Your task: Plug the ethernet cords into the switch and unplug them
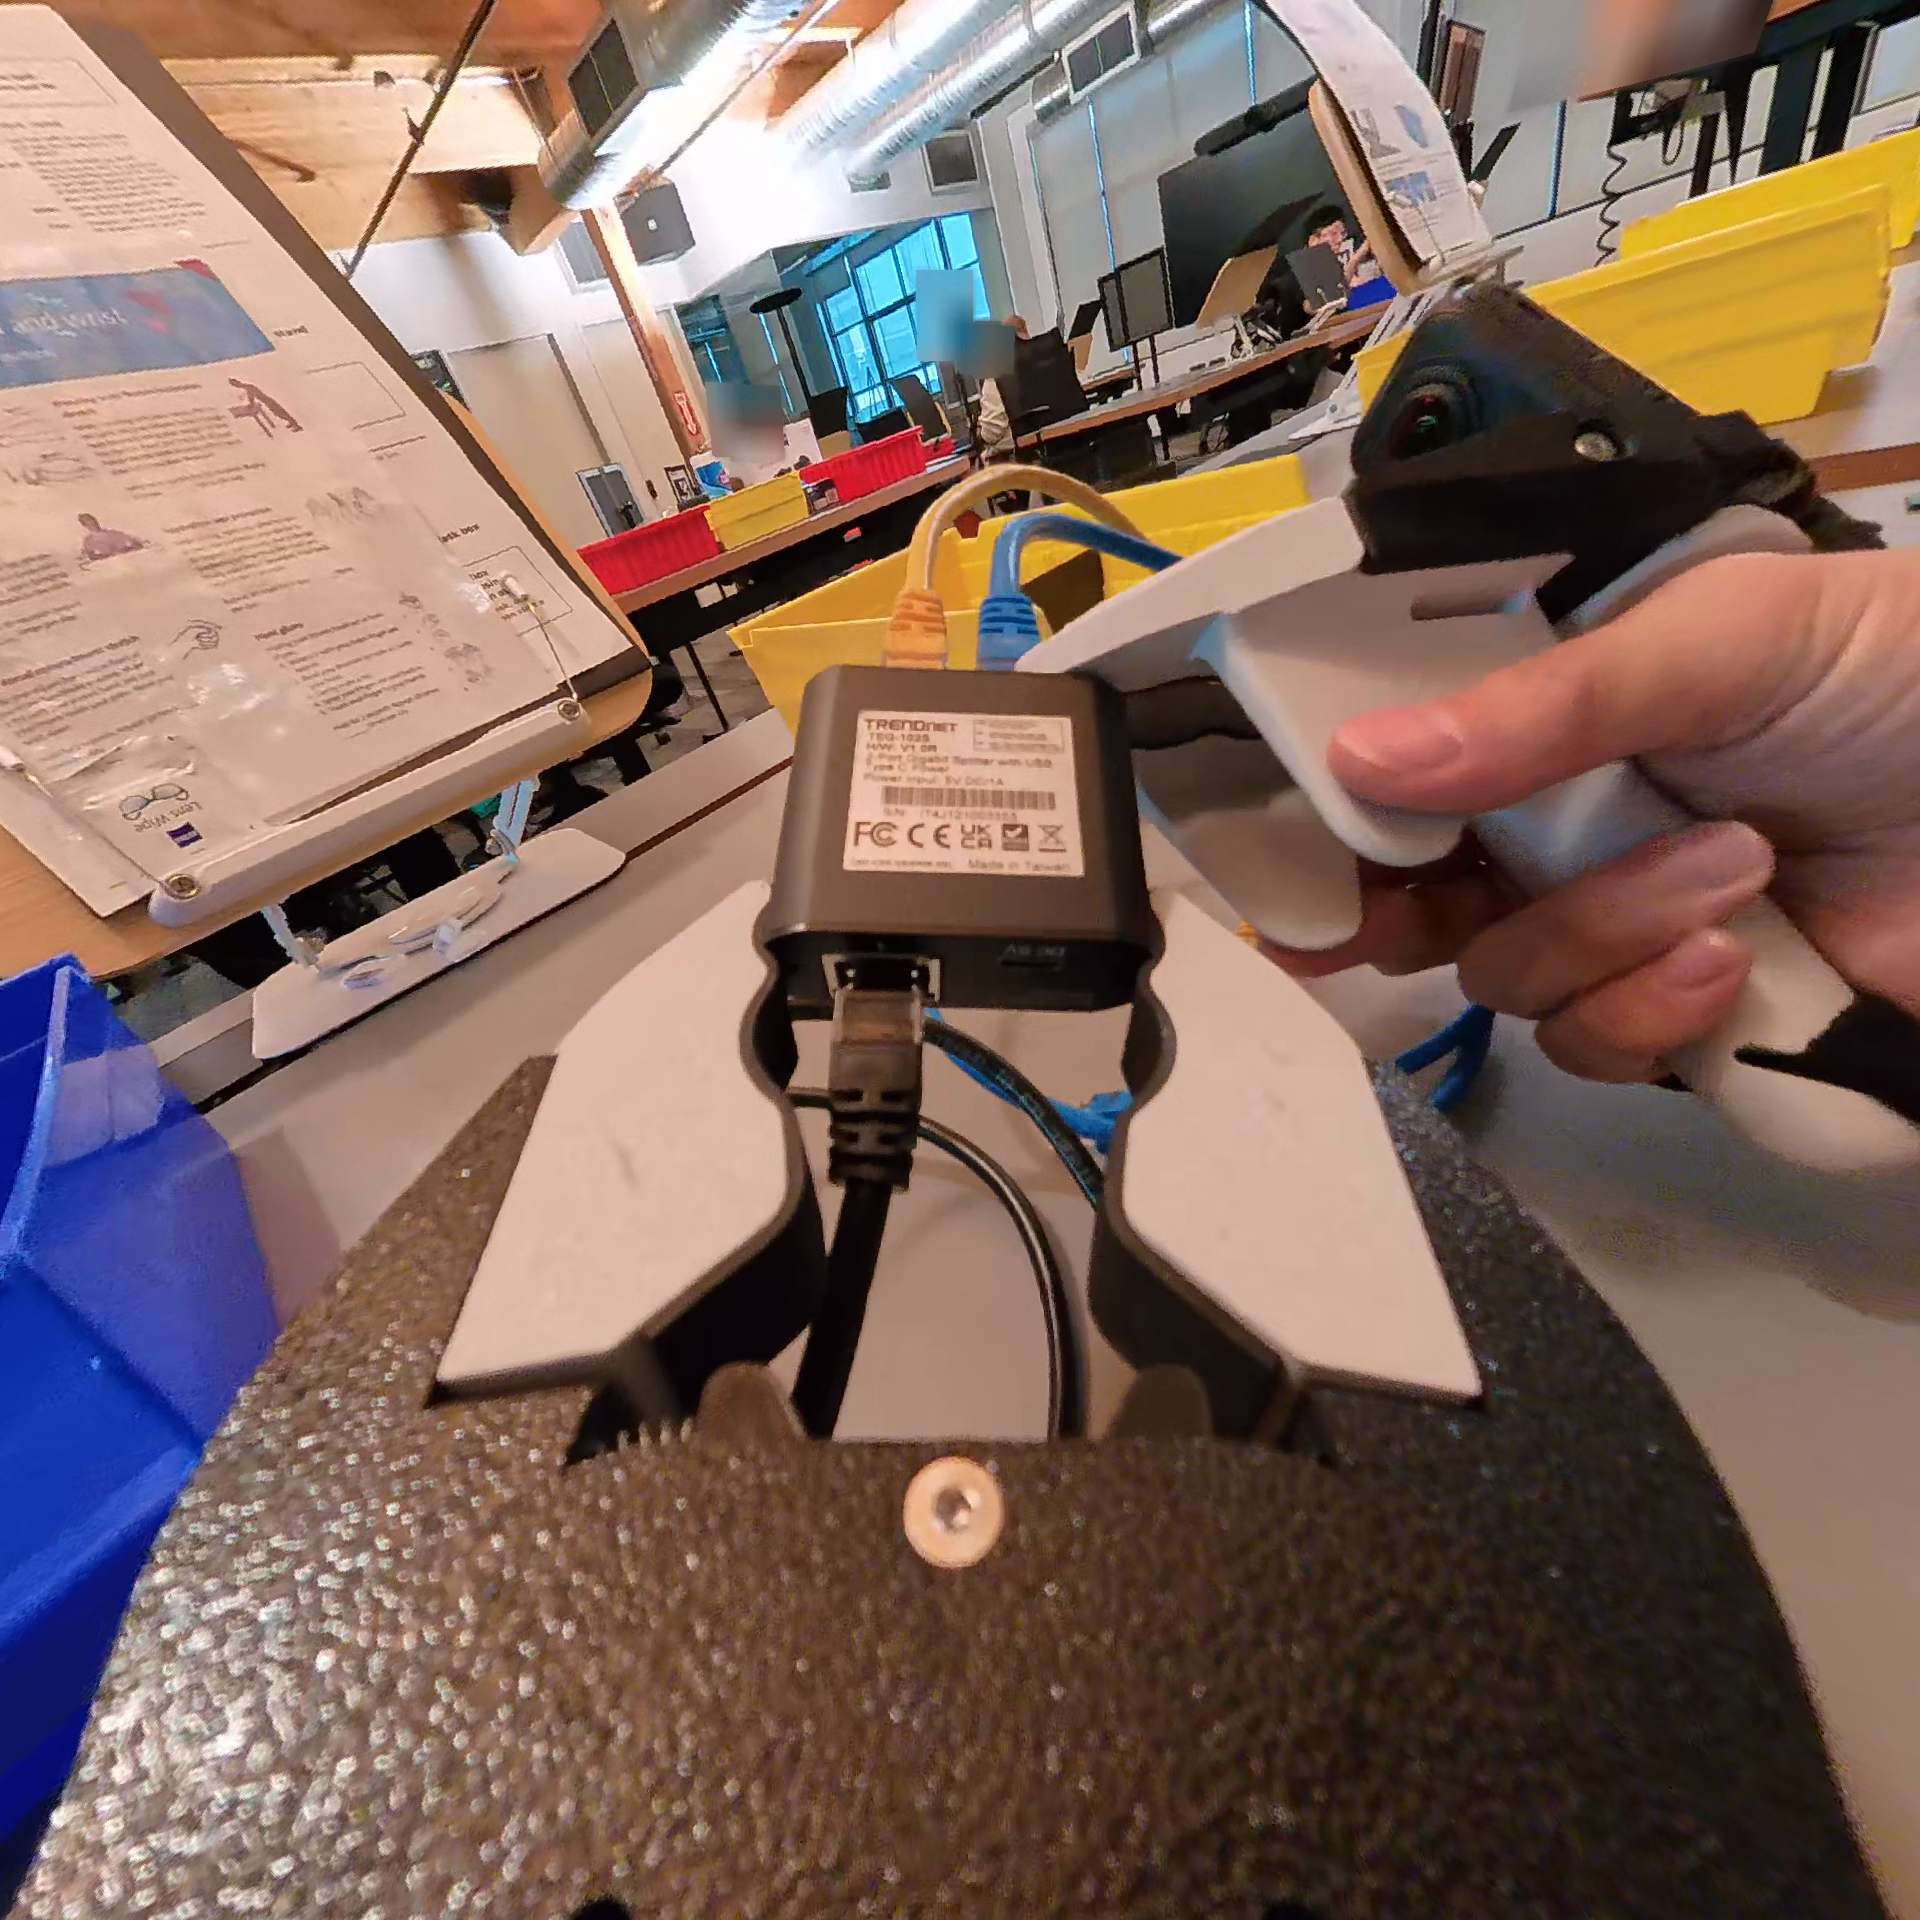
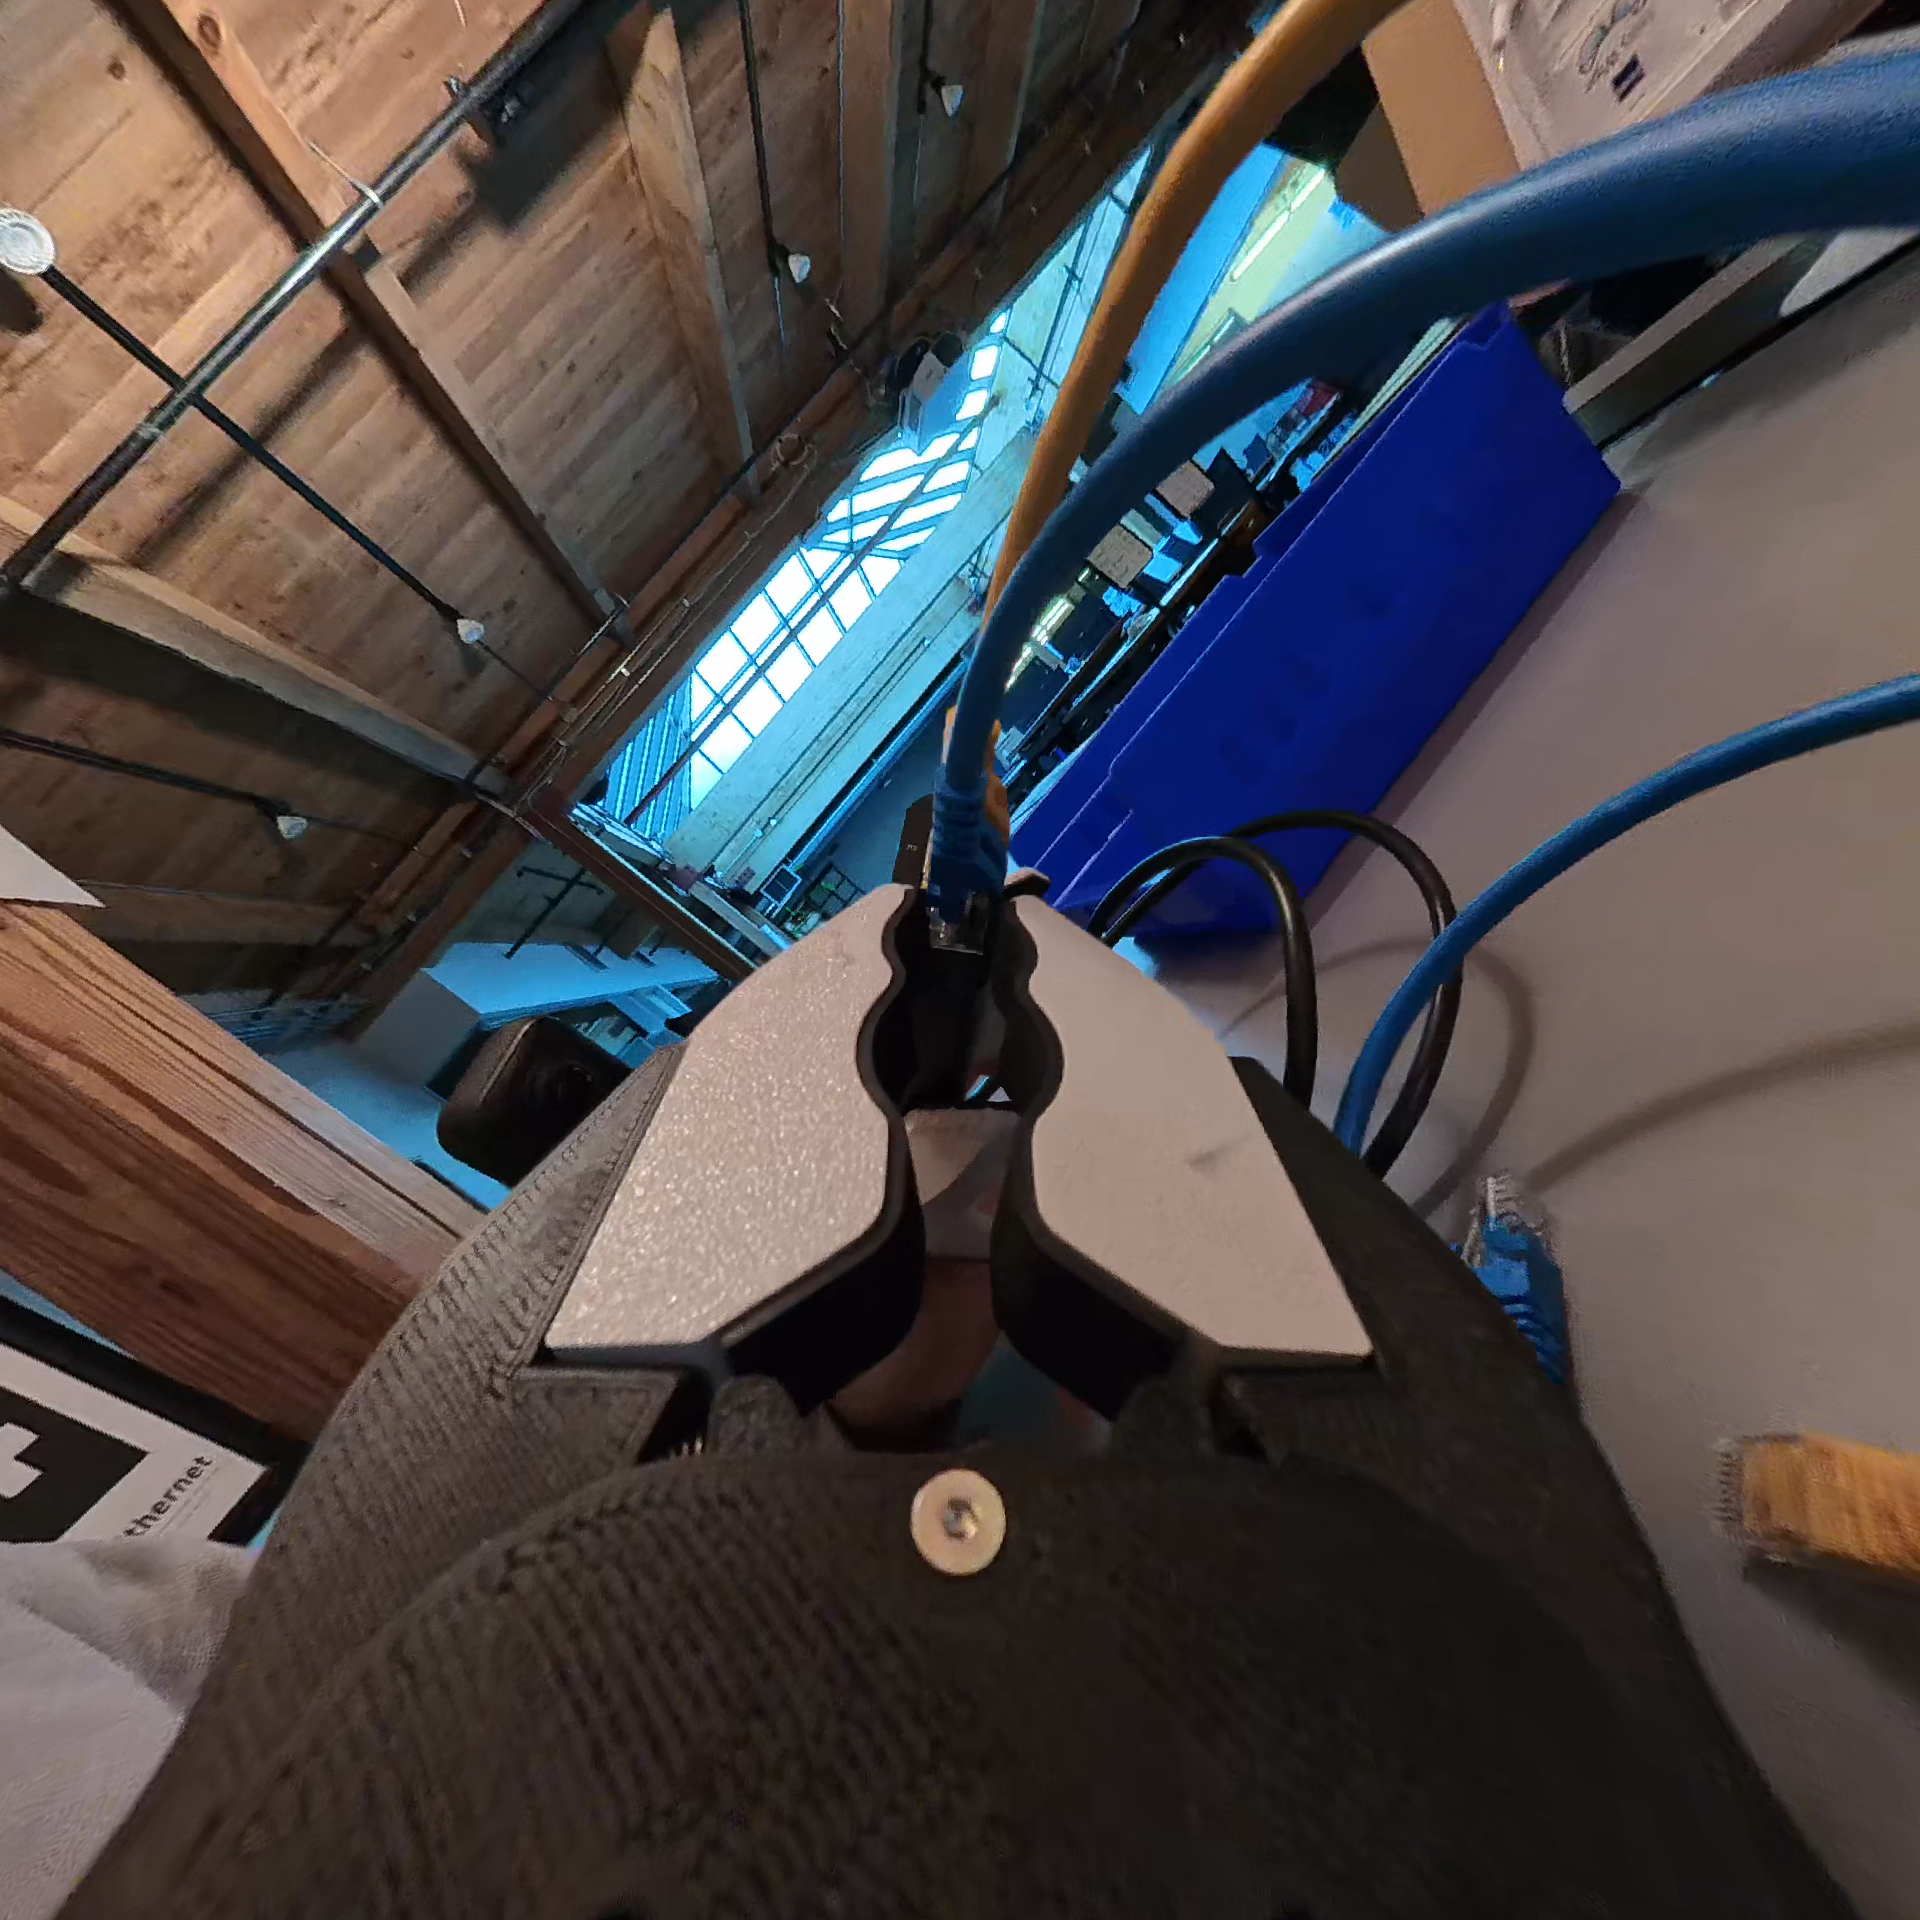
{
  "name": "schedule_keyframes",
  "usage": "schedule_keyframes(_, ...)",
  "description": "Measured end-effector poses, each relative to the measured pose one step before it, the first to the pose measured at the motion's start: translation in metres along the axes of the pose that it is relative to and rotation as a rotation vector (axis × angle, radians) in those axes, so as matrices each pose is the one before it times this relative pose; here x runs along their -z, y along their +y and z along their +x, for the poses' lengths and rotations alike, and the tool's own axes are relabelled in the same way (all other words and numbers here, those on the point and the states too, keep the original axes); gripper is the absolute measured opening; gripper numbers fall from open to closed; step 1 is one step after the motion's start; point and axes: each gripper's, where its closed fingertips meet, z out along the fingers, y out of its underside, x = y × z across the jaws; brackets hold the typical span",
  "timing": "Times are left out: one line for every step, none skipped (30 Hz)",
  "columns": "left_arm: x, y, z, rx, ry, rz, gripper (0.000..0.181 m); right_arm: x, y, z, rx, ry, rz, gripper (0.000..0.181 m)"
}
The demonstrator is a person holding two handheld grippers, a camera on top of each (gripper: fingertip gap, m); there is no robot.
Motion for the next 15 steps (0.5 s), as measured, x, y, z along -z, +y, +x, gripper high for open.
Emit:
schedule_keyframes(-0.00009,-0.00002,0.00001,-0.0084,-0.0021,0.0005,0.061,0.00016,-0.00014,-0.00066,0.0138,0.0009,0.0041,0.014)
schedule_keyframes(0.00026,-0.0008,-0.00007,-0.0039,-0.0006,0.0071,0.061,-0.0004,0.00008,-0.00097,0.0089,-0.004,-0.0023,0.013)
schedule_keyframes(0.00026,-0.00058,-0.00043,0.0021,0.0012,0.0054,0.061,-0.00051,-0.00015,0.00004,0.0058,0.0039,-0.0022,0.014)
schedule_keyframes(-0.00003,-0.00004,-0.00026,0.0081,0.0038,0.0002,0.061,-0.00044,-0.00013,0.00015,0.0102,0.0068,-0.0012,0.014)
schedule_keyframes(-0.00009,0.00003,-0.00034,0.0062,0.0019,-0.0003,0.061,-0.0003,-0.00004,0.00002,0.0183,0.0109,-0.0102,0.014)
schedule_keyframes(-0.00017,0.00032,-0.00009,0.0057,-0.0001,-0.003,0.061,-0.00018,-0.00047,-0.00027,0.0425,0.0169,-0.0136,0.014)
schedule_keyframes(-0.00048,0.00036,-0.00003,0.0081,0.0008,-0.0053,0.061,0.00009,-0.00046,-0.00011,0.044,0.0176,-0.0177,0.012)
schedule_keyframes(-0.00052,0.00051,-0.00009,-0.0039,-0.0064,-0.0062,0.061,0.00017,-0.00087,-0.00095,0.0315,0.0086,-0.0114,0.012)
schedule_keyframes(-0.00008,-0.00031,-0.00136,-0.0379,-0.0276,-0.0013,0.061,0.00014,-0.00065,-0.00025,0.0098,-0.0032,-0.0074,0.011)
schedule_keyframes(0.00042,-0.00112,-0.00207,-0.0596,-0.0377,-0.0006,0.061,0.00198,-0.00234,0.00314,0.0324,0.0197,0.0079,0.009)
schedule_keyframes(0.00024,0.00027,-0.00081,-0.0377,-0.0182,-0.0082,0.061,0.00407,-0.00574,0.00524,0.0308,0.031,0.0236,0.011)
schedule_keyframes(0.00076,-0.00042,-0.00089,0.0002,-0.0047,0.0067,0.061,0.00362,-0.00376,0.00335,0.0022,0.0007,-0.0038,0.008)
schedule_keyframes(0.00132,-0.00062,-0.00314,0.0188,-0.0104,0.0132,0.061,0.00333,-0.00317,0.00103,0.0033,-0.0073,-0.0051,0.008)
schedule_keyframes(0.00125,0.00066,-0.0059,0.0178,-0.0231,0.0005,0.061,0.00326,-0.00282,-0.00273,0.0034,-0.0135,-0.0089,0.008)
schedule_keyframes(0.00068,0.00117,-0.00411,0.0163,-0.0056,-0.0054,0.061,0.00315,-0.00429,-0.00564,0.0263,-0.0091,-0.0056,0.011)
